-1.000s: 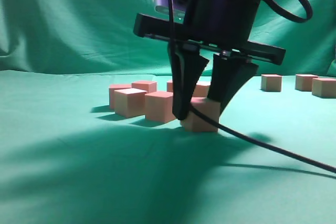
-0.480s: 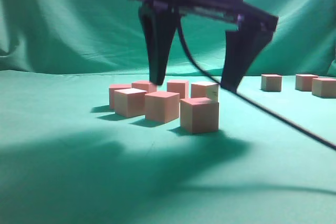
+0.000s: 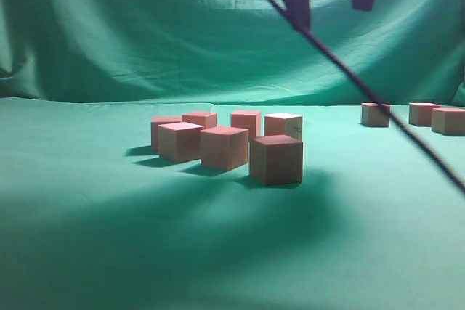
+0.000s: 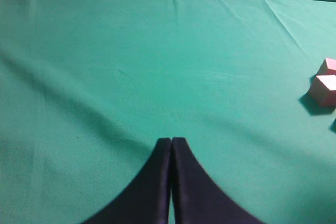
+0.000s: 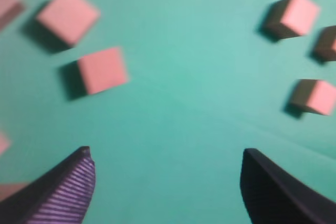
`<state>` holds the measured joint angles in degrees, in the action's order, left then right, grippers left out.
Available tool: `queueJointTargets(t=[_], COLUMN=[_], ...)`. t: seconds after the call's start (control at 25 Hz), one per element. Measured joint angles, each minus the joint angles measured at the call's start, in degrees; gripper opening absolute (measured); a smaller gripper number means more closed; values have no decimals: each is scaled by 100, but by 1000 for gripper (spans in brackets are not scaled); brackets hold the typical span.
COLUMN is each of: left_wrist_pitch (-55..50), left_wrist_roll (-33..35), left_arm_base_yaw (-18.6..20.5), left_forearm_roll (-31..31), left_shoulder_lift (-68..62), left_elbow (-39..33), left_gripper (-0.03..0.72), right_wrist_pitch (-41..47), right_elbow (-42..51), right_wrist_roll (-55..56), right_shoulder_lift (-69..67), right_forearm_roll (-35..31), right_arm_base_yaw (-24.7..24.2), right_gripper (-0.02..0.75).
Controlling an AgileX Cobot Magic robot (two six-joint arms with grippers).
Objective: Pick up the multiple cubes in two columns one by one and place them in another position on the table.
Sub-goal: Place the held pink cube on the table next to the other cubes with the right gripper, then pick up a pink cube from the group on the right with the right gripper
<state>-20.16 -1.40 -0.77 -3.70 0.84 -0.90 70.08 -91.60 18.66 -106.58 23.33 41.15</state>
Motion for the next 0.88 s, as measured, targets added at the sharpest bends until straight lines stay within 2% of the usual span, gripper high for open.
queueJointTargets(t=[0.12, 0.36, 0.48, 0.6, 0.76, 0.88], left_wrist_pitch=[0, 0, 0, 0, 0, 0], left_wrist_roll=[0, 0, 0, 0, 0, 0], left_arm_base_yaw=[0, 0, 0, 0, 0, 0], left_forearm_roll=[0, 0, 0, 0, 0, 0], left_shoulder_lift=[0, 0, 0, 0, 0, 0], left_elbow=[0, 0, 0, 0, 0, 0], left_gripper=[0, 0, 0, 0, 0, 0], right_wrist_pitch=[9, 22, -16, -463, -1091, -1549], right_elbow=[1, -12, 16, 218, 504, 591], right_wrist_roll=[171, 260, 270, -108, -940, -1261], right_shoulder_lift=[92, 135, 147, 157, 102, -117], right_forearm_roll=[224, 87, -378, -1027, -1816, -2055], right_arm_base_yaw=[-348, -1686, -2397, -2956, -3385, -3551], right_gripper=[554, 554, 554, 554, 554, 554])
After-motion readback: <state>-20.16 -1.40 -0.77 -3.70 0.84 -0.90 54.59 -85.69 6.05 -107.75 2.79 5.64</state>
